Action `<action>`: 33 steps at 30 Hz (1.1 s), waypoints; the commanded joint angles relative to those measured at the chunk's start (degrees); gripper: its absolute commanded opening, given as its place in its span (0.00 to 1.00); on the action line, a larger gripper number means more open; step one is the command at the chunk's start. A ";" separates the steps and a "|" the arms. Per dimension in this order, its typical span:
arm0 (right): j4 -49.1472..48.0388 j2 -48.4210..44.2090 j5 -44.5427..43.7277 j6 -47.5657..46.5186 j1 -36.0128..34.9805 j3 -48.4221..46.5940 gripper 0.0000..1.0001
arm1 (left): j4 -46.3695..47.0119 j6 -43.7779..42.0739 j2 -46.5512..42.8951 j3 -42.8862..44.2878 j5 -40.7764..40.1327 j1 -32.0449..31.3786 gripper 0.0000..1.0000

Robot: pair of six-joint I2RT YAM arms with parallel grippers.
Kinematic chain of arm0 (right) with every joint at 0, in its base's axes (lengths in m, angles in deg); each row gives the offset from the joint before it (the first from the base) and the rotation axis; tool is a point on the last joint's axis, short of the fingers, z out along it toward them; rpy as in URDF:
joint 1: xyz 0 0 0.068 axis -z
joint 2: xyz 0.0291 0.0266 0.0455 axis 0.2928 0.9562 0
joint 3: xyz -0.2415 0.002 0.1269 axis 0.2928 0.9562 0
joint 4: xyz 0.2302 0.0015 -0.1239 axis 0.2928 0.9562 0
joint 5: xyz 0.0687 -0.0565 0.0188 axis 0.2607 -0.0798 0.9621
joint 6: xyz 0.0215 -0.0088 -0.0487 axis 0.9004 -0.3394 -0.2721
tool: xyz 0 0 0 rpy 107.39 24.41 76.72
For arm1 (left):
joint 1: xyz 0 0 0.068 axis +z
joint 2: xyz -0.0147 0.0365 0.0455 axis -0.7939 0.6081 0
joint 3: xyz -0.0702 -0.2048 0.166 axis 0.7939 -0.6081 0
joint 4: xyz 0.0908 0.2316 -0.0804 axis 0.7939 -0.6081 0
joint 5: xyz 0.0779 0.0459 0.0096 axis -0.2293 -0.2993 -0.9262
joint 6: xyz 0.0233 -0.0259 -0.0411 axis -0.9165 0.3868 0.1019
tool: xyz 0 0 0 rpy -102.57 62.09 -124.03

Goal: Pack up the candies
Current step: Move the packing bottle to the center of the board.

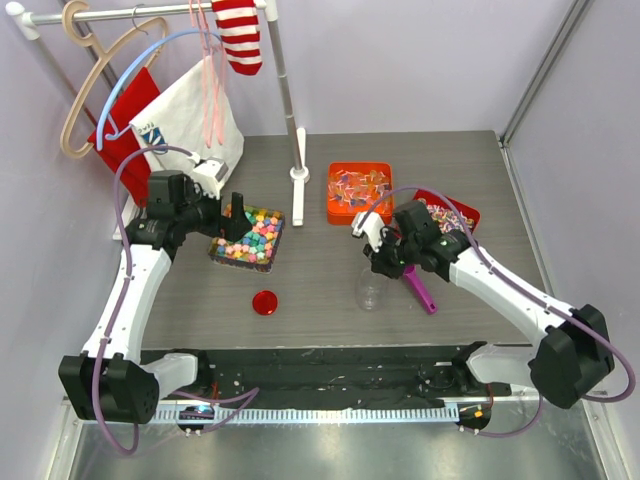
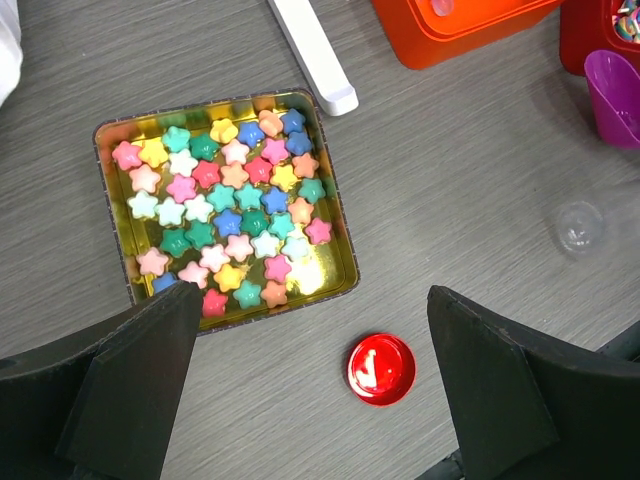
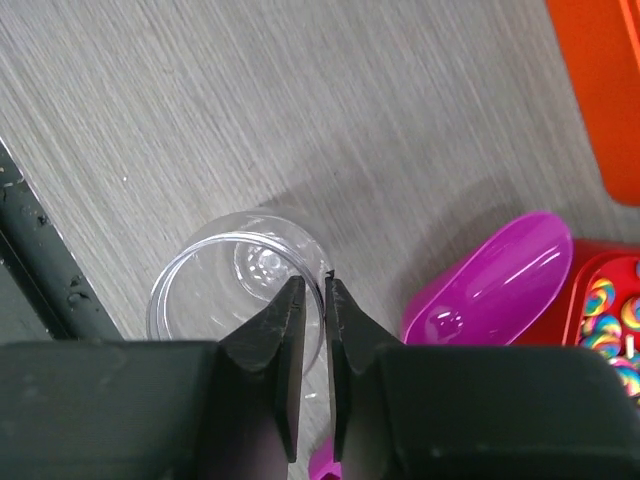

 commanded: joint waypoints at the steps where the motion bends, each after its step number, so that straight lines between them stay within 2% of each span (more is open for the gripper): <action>1: -0.81 2.51 0.09 0.53 -0.88 -5.79 0.14 | 2.48 0.23 -1.02 -0.27 1.31 -0.05 1.00; 13: -1.51 14.28 1.49 1.49 -3.78 -14.94 0.04 | 2.83 0.15 -0.76 -0.80 1.75 -0.05 1.00; 25: -4.06 18.51 -2.81 4.66 -8.62 -18.98 0.03 | 3.01 0.15 -0.50 -0.97 2.10 -0.14 1.00; 29: -4.41 18.51 -3.43 5.10 -8.88 -19.16 0.08 | 3.01 0.23 -0.50 -0.97 1.92 -0.05 1.00; 33: -4.15 17.81 -3.60 4.92 -9.23 -19.07 0.21 | 3.10 0.15 -0.41 -0.97 1.92 -0.05 1.00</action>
